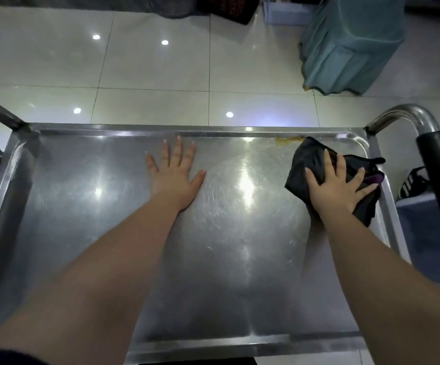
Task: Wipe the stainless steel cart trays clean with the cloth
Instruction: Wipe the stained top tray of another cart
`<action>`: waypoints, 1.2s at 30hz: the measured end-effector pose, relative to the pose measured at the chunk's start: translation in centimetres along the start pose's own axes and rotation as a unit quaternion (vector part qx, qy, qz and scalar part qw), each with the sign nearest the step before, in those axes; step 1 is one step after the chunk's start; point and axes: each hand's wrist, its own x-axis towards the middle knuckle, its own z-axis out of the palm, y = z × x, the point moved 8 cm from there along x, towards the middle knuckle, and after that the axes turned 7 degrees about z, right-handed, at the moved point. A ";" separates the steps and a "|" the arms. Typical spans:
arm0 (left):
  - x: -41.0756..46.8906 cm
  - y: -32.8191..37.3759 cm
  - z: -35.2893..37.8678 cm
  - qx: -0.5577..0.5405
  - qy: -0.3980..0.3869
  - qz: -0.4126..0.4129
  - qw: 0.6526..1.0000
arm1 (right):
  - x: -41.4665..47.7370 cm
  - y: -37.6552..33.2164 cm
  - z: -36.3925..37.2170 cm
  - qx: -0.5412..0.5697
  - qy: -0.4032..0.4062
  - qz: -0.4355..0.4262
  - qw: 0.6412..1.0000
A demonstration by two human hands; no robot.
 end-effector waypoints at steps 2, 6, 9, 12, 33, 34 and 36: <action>-0.2 -0.1 0.2 -0.003 0.011 0.002 1.000 | -0.1 -0.6 0.0 0.009 -0.009 0.000 1.000; 0.1 -0.2 0.1 -0.001 0.004 0.001 1.000 | -2.5 -7.4 0.8 -0.015 -0.009 -0.100 0.995; 0.0 -0.2 -0.1 -0.006 0.004 0.004 1.000 | -6.6 -15.8 1.9 -0.040 -0.007 -0.230 0.972; 0.1 -0.4 -0.4 -0.016 0.007 0.001 1.000 | -7.2 -19.4 1.8 -0.049 -0.016 -0.299 0.953; 0.2 -0.5 -0.1 -0.006 0.012 -0.003 1.000 | -7.1 -18.3 2.0 -0.057 -0.024 -0.306 0.950; 0.2 -0.5 -0.1 -0.007 0.012 -0.002 1.000 | -6.7 -18.0 1.8 -0.055 -0.027 -0.318 0.946; 0.3 -0.5 0.0 -0.011 0.012 -0.002 1.000 | -4.4 -15.6 0.8 -0.051 -0.006 -0.315 0.948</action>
